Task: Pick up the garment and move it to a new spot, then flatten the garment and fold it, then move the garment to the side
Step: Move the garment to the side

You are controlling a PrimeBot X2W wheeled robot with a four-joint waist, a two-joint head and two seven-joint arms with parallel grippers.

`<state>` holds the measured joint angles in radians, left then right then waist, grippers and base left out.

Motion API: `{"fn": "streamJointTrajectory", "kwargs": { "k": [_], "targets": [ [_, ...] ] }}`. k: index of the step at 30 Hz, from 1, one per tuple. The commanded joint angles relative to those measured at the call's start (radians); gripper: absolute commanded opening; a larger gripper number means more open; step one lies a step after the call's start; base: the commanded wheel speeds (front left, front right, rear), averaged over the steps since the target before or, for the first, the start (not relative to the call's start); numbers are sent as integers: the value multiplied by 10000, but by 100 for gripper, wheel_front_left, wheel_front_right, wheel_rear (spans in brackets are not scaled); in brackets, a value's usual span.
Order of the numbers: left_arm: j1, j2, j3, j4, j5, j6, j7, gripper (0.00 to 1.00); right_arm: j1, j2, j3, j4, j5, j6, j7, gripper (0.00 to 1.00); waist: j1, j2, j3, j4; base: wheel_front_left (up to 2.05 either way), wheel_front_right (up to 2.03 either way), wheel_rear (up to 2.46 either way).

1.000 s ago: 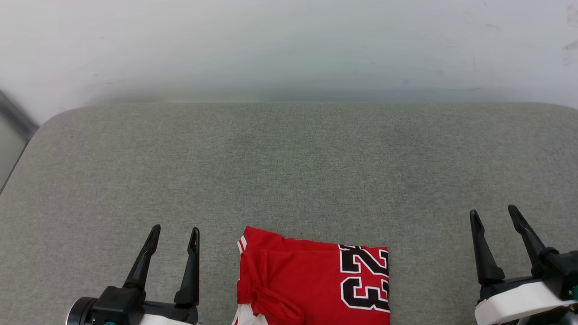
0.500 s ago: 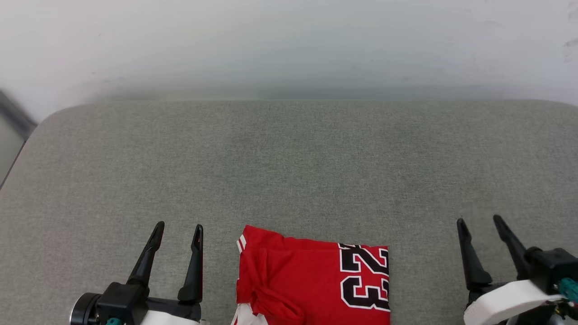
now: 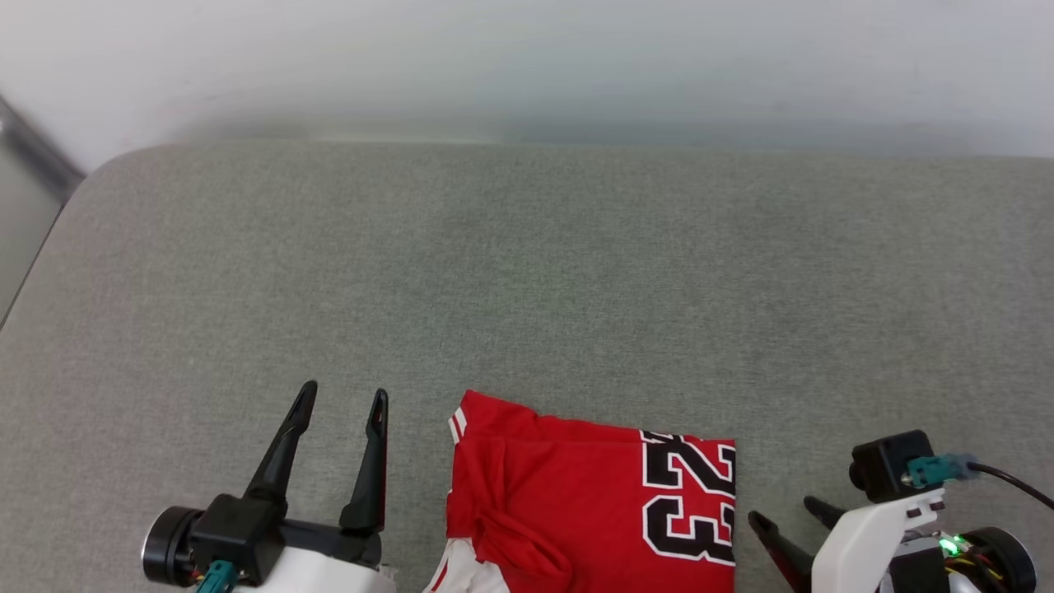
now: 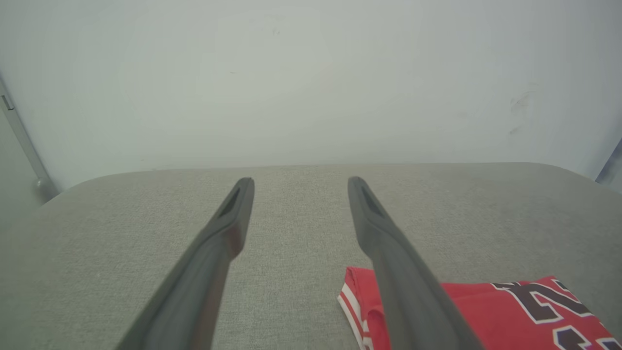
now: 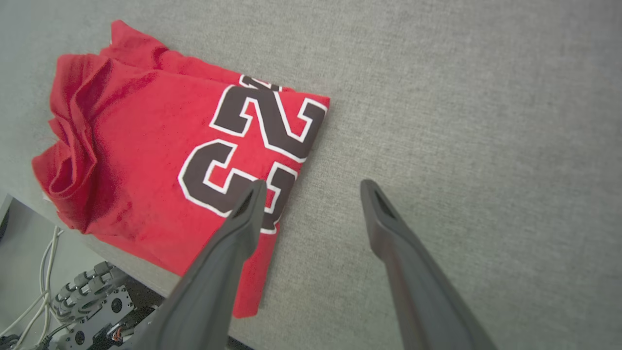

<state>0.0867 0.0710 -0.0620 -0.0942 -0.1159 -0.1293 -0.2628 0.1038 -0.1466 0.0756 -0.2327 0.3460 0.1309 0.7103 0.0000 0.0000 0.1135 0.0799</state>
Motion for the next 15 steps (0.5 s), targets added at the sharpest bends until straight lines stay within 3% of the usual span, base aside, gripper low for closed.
{"fn": "streamJointTrajectory", "kwargs": {
  "k": [1,5,15],
  "targets": [
    [-234,12,-99,12,22,-16,-25,100,-66,-71,121,-135,-143,-4,480,100,0,0,229,207,0,0,0],
    [-418,2,-245,75,33,-16,-25,100,-288,497,123,-55,-127,-4,1726,100,0,0,539,478,0,0,0],
    [-857,-100,-340,315,73,-16,-25,100,-1062,944,314,1333,-512,-4,2701,100,0,0,1052,1172,0,0,0]
  ]
}}
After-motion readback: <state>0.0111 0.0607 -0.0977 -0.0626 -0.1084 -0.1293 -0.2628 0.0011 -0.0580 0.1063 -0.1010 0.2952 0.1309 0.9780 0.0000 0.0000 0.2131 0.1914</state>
